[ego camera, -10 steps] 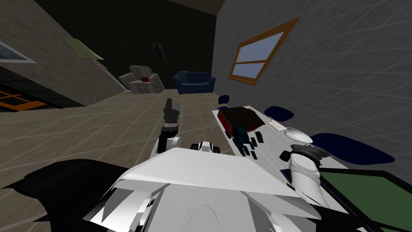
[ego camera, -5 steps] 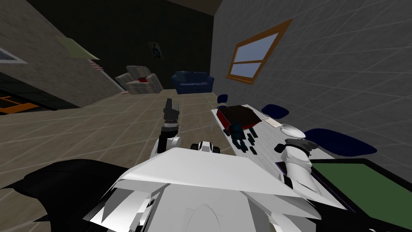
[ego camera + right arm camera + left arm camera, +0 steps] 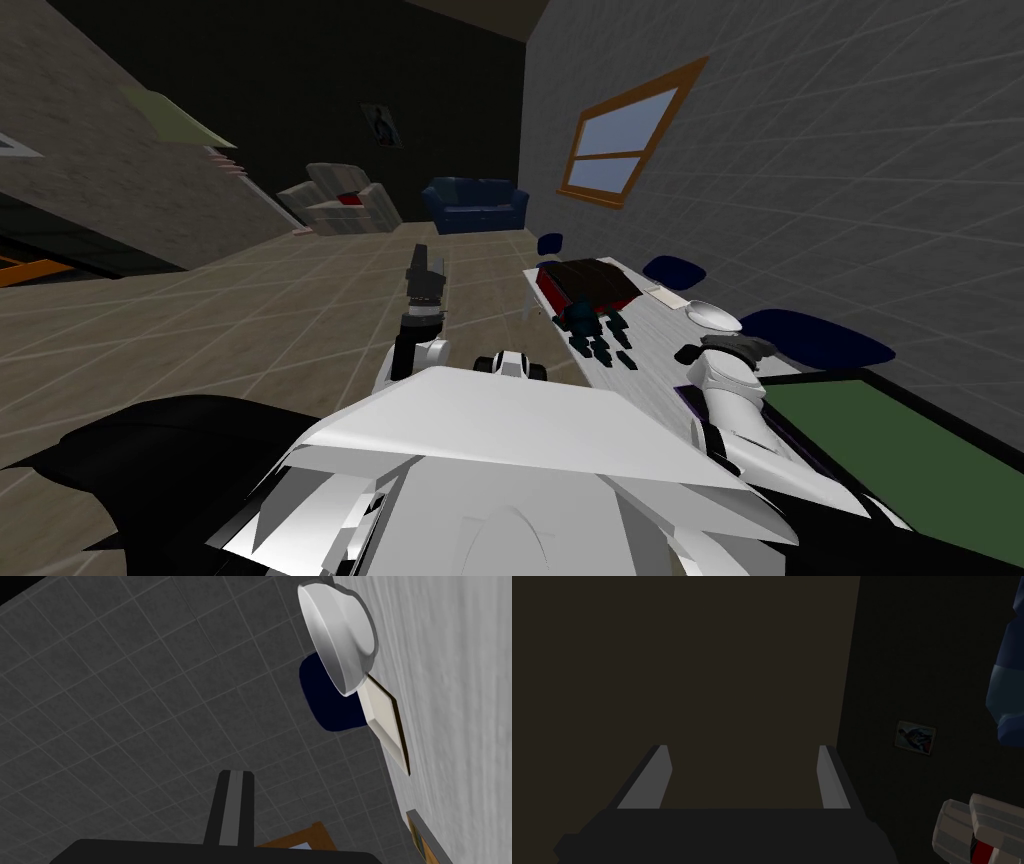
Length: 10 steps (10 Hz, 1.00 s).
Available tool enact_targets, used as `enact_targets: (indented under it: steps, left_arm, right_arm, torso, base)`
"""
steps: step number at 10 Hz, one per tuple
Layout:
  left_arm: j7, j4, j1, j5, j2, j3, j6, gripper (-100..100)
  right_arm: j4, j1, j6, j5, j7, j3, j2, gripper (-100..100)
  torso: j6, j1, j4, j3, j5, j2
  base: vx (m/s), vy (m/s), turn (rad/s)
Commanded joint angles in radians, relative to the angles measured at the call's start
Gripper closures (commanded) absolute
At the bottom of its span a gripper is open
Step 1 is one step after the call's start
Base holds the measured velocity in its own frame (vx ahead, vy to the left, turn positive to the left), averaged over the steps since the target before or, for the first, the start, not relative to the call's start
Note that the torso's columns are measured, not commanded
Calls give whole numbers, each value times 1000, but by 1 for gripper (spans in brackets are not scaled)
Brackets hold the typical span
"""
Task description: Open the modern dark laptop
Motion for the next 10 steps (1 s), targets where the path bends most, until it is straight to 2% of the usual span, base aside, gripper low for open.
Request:
enact_targets:
  steps: [1,2,3,4,5,6,7,8,9,10]
  left_arm:
    - [0,0,0,0,0,0,0,0]
    - [0,0,0,0,0,0,0,0]
    - [0,0,0,0,0,0,0,0]
    - [0,0,0,0,0,0,0,0]
    - [0,0,0,0,0,0,0,0]
    - [0,0,0,0,0,0,0,0]
    - [0,0,0,0,0,0,0,0]
    - [0,0,0,0,0,0,0,0]
    - [0,0,0,0,0,0,0,0]
    - [0,0,0,0,0,0,0,0]
  right_arm:
    - [60,-52,49,-39,33,69,-54,100]
    - [73,-72,69,-82,67,92,-58,100]
    - [88,-93,71,-119,73,120,-58,100]
    - [88,-93,71,-119,73,156,-58,100]
    - [88,-93,71,-119,73,156,-58,100]
    - [143,-142,120,-158,103,202,-109,100]
    - [162,-167,140,-163,105,234,-112,100]
    - [162,-181,142,-189,124,266,-112,100]
    - [162,-181,142,-252,169,283,-112,100]
    - [191,-220,195,-288,220,312,-159,100]
  torso:
    - [0,0,0,1,0,1]
    - [1,0,2,4,0,7]
    - [0,1,3,6,0,9]
    - [-1,1,2,4,0,5]
    - [0,1,0,1,0,1]
    - [0,1,0,0,0,-1]
    - [1,-1,1,3,0,6]
    - [0,0,2,5,0,7]
    - [-1,2,1,3,0,4]
    - [0,1,0,0,0,0]
  base:
    - [-66,-5,-179]
    - [-120,-1,-98]
    - [-77,6,22]
    - [-25,11,23]
    - [1,12,1]
    - [-93,-9,-164]
    - [-120,-1,-104]
    - [-61,13,13]
    - [-14,12,17]
    - [-99,4,-170]
